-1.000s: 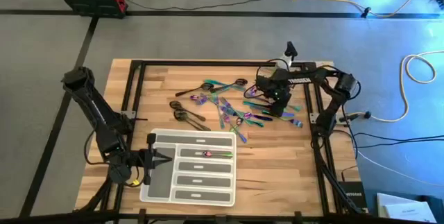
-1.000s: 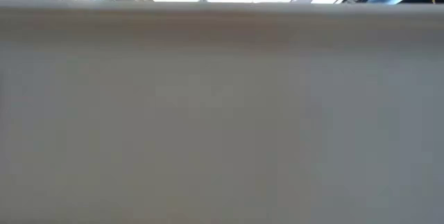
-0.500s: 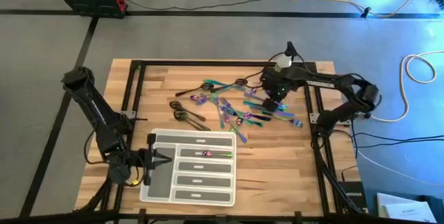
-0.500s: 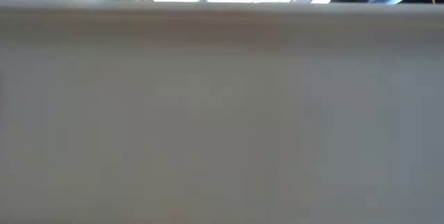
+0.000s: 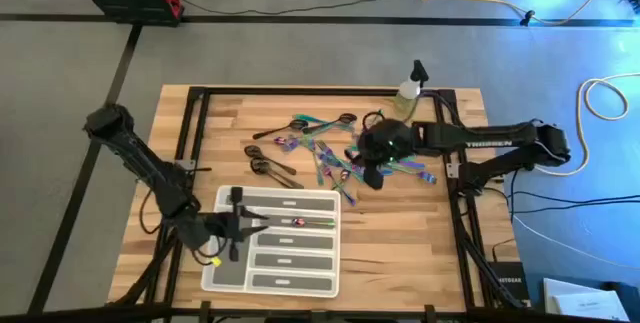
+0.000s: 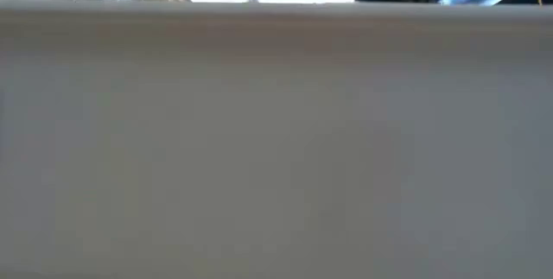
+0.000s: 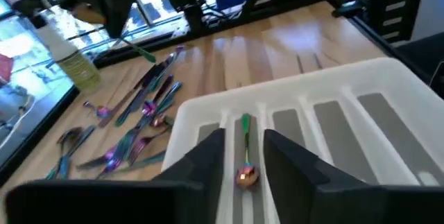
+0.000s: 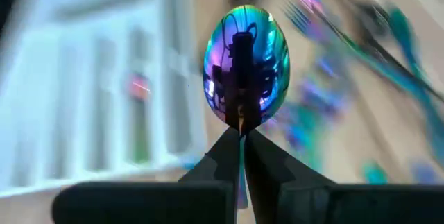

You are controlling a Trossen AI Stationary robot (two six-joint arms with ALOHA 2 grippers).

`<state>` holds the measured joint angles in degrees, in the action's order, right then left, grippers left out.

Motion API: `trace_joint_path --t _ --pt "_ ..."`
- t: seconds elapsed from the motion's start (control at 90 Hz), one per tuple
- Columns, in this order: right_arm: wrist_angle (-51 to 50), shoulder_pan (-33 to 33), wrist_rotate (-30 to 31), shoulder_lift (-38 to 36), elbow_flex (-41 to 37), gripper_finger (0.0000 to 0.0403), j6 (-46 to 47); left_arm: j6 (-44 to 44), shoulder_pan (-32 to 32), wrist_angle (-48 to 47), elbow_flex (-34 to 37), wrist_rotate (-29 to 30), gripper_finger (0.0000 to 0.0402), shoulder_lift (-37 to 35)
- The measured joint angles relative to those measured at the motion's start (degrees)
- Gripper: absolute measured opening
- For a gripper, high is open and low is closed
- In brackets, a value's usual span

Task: Sort silverware
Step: Put the blue spoon into the white silverware tray

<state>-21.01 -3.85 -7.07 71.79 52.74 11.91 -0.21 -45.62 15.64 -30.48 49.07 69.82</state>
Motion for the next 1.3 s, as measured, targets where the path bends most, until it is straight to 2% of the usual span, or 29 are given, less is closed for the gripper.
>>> trace_joint_path --t 0.222,0.444,0.556,0.633,0.778,1.0,1.3 --pt "9.2 8.9 -4.9 -0.4 2.9 0.0000 -7.1 11.6 7.6 19.5 0.0 -18.9 0.0160 4.6" --pt "18.9 14.5 -7.7 -0.4 3.9 0.0000 -13.4 12.1 16.4 32.3 0.0 -35.6 0.0193 11.2" --pt "21.6 15.2 -9.0 -0.1 4.0 0.0000 -15.2 12.7 19.5 43.3 -0.7 -47.2 0.0200 16.0" --pt "23.7 15.1 -11.5 0.5 4.0 0.0000 -15.2 14.1 20.9 47.9 -2.7 -52.7 0.0203 19.1" --pt "27.4 15.1 -15.6 2.3 4.0 0.0000 -15.2 15.7 23.8 45.9 -7.2 -53.7 0.0203 23.8" --pt "27.0 15.1 -22.5 5.3 4.0 0.0000 -14.9 6.9 28.2 45.5 -13.5 -59.2 0.0203 28.1" --pt "29.0 15.1 -24.0 8.7 3.9 0.0000 -14.8 3.3 30.3 33.6 -21.1 -57.7 0.0203 28.7"
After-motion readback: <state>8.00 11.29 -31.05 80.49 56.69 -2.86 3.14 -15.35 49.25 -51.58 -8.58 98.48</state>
